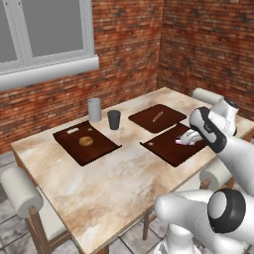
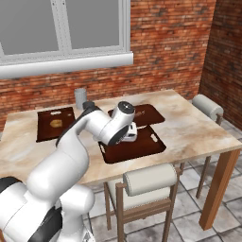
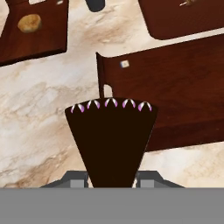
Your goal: Take the cakes from the fridge and place them on the empty tray on the dining counter.
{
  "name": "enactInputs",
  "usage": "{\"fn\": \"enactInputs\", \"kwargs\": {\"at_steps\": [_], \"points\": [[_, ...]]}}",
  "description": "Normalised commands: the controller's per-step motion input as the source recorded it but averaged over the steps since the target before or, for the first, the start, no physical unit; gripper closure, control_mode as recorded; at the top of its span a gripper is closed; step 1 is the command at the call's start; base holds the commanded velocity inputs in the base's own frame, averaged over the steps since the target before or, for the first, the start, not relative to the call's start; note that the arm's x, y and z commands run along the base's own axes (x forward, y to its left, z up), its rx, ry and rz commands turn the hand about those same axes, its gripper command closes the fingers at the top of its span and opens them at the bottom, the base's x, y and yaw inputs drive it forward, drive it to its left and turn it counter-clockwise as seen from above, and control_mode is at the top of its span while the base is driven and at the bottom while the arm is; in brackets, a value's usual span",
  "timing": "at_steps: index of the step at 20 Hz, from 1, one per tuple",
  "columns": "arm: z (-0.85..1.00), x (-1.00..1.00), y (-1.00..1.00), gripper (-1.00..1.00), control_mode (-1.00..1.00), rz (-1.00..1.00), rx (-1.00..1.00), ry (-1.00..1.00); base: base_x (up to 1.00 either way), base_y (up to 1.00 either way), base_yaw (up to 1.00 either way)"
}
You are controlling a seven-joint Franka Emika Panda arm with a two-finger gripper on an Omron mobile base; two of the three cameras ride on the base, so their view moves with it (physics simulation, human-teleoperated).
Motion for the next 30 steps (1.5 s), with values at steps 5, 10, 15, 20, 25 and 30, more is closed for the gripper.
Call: {"fn": "enactInputs", "kwargs": {"at_steps": [5, 10, 15, 20, 25, 30], "points": [[-0.27, 0.01, 0.0, 1.0, -1.0, 0.0, -0.02, -0.09, 0.0, 0.0, 0.0], [-0.26, 0.33, 0.0, 1.0, -1.0, 0.0, -0.06, -0.01, 0.0, 0.0, 0.0], [-0.23, 0.5, 0.0, 1.0, -1.0, 0.0, -0.02, 0.06, 0.0, 0.0, 0.0], [-0.31, 0.35, 0.0, 1.0, -1.0, 0.0, 0.0, 0.04, 0.0, 0.0, 0.0], [-0.26, 0.3, -0.01, 1.0, -1.0, 0.0, 0.0, 0.06, 0.0, 0.0, 0.0], [-0.21, 0.27, -0.09, 1.0, -1.0, 0.0, 0.0, 0.03, 0.0, 0.0, 0.0]]}}
